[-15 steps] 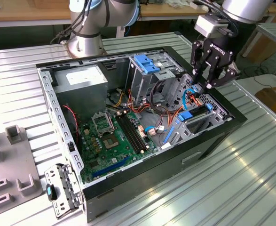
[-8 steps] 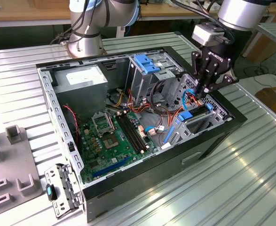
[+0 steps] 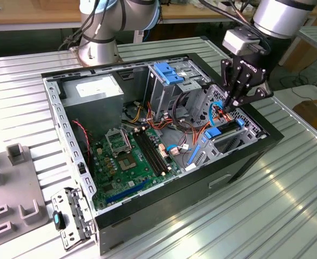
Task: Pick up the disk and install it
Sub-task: 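Insert the second disk wire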
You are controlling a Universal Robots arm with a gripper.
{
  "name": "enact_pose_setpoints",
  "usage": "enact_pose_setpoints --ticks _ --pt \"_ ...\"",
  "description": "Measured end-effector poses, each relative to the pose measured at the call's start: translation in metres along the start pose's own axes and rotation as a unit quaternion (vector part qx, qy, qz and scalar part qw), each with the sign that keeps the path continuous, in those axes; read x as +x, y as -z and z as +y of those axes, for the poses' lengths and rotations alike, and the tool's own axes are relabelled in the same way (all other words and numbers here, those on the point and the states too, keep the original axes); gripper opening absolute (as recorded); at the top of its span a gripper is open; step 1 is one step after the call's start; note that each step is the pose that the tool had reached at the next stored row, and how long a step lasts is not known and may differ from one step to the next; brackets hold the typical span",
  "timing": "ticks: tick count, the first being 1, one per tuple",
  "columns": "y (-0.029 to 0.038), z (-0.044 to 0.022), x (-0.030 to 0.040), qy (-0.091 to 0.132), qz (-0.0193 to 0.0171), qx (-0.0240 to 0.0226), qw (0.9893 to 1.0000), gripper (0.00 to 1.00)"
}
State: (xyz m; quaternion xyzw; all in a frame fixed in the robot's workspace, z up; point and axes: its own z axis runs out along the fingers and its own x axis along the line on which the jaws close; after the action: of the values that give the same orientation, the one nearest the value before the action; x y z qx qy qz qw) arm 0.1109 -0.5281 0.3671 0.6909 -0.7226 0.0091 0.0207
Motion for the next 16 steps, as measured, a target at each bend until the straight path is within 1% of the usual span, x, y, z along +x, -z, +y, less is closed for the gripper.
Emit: enact_pose_setpoints --ticks 1,3,5,6,8,9,10,11,13,15,16 --pt "-0.0005 -0.0001 0.0055 0.000 -0.0023 -0.0001 1.0000 0.16" --pt "-0.0011 -0.0004 0.0142 0.000 -0.0032 -0.0002 1.0000 0.16" --pt "-0.0022 0.0001 0.0185 0.000 -0.0033 -0.0002 1.0000 0.16" --pt "-0.0030 0.0009 0.0194 0.001 -0.0039 -0.0002 1.0000 0.16" --pt "-0.0049 0.0023 0.0222 0.002 -0.0064 -0.0002 1.0000 0.16" --pt "-0.0071 0.0029 0.0245 0.003 -0.0085 -0.0003 1.0000 0.16" --pt "-0.0089 0.0041 0.0250 0.006 -0.0101 0.0021 0.9999 0.16" --pt "-0.0094 0.0045 0.0250 0.007 -0.0105 0.0040 0.9999 0.16" --pt "-0.0109 0.0050 0.0256 0.013 -0.0120 0.0058 0.9998 0.16" --pt "-0.0121 0.0059 0.0261 0.017 -0.0142 0.0062 0.9997 0.16" --pt "-0.0133 0.0073 0.0261 0.022 -0.0181 0.0064 0.9996 0.16"
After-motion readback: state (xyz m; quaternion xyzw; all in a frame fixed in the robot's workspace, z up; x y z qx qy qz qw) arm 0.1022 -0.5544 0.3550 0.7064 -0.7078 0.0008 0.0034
